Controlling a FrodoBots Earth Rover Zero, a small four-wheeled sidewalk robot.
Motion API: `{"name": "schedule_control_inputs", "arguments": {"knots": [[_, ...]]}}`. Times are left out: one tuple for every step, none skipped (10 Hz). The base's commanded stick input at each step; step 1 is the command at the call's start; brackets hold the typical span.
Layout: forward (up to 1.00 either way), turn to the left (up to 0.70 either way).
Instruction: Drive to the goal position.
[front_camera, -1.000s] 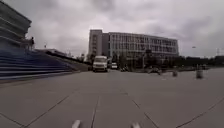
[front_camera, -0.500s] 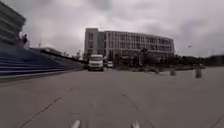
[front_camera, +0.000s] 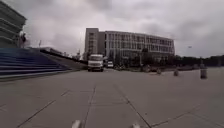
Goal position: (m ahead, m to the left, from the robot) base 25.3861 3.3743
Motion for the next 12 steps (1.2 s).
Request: {"name": "schedule_control_inputs", "arguments": {"knots": [[0.70, 0.00], [0.70, 0.00], [0.70, 0.00], [0.70, 0.00], [0.70, 0.00], [0.70, 0.00], [0.70, 0.00], [0.70, 0.00], [0.70, 0.00], [0.70, 0.00], [0.70, 0.00], [0.70, 0.00]]}}
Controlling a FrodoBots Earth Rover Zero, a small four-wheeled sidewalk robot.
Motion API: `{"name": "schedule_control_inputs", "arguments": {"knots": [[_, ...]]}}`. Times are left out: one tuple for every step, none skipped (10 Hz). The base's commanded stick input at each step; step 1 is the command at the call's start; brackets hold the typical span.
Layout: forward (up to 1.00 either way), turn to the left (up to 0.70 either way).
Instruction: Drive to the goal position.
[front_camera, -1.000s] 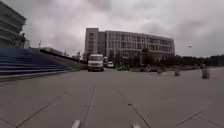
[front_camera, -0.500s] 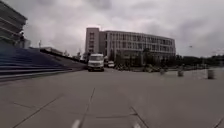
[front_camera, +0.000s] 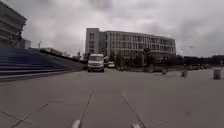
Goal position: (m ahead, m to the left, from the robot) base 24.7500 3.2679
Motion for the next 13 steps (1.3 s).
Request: {"name": "schedule_control_inputs", "arguments": {"knots": [[0.70, -0.29], [0.70, -0.29], [0.70, -0.17], [0.70, -0.03], [0.70, 0.00], [0.70, 0.00], [0.70, 0.00], [0.70, 0.00], [0.70, 0.00], [0.70, 0.00], [0.70, 0.00], [0.70, 0.00], [0.70, 0.00]]}}
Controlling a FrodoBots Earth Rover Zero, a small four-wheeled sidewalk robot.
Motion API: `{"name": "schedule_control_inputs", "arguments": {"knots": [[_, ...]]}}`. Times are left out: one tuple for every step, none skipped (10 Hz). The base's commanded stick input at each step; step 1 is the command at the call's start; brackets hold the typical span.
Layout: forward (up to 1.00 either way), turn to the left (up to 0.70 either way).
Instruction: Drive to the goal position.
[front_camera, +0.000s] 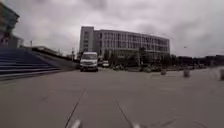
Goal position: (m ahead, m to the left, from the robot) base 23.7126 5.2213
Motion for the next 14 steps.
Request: {"name": "schedule_control_inputs", "arguments": {"knots": [[0.70, 0.00], [0.70, 0.00], [0.70, 0.00], [0.70, 0.00], [0.70, -0.02], [0.70, -0.10], [0.70, -0.25], [0.70, -0.28], [0.70, -0.01], [0.70, 0.00], [0.70, 0.00], [0.70, 0.00], [0.70, 0.00], [0.70, 0.00]]}}
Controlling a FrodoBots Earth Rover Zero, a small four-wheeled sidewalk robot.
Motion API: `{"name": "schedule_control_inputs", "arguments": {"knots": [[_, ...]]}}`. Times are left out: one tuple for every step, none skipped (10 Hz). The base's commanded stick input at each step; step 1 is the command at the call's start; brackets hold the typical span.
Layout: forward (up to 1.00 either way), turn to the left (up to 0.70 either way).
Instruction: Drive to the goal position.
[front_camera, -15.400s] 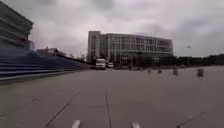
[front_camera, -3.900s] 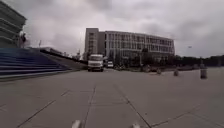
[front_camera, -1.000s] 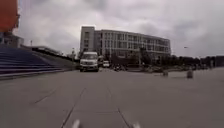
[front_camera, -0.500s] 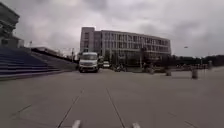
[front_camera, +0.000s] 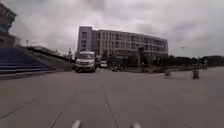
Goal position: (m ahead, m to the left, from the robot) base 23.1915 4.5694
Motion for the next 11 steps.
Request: {"name": "schedule_control_inputs", "arguments": {"knots": [[0.70, 0.00], [0.70, 0.00], [0.70, 0.00], [0.70, 0.00], [0.70, 0.00], [0.70, 0.00], [0.70, 0.00], [0.70, 0.00], [0.70, 0.00], [0.70, 0.00], [0.70, 0.00]]}}
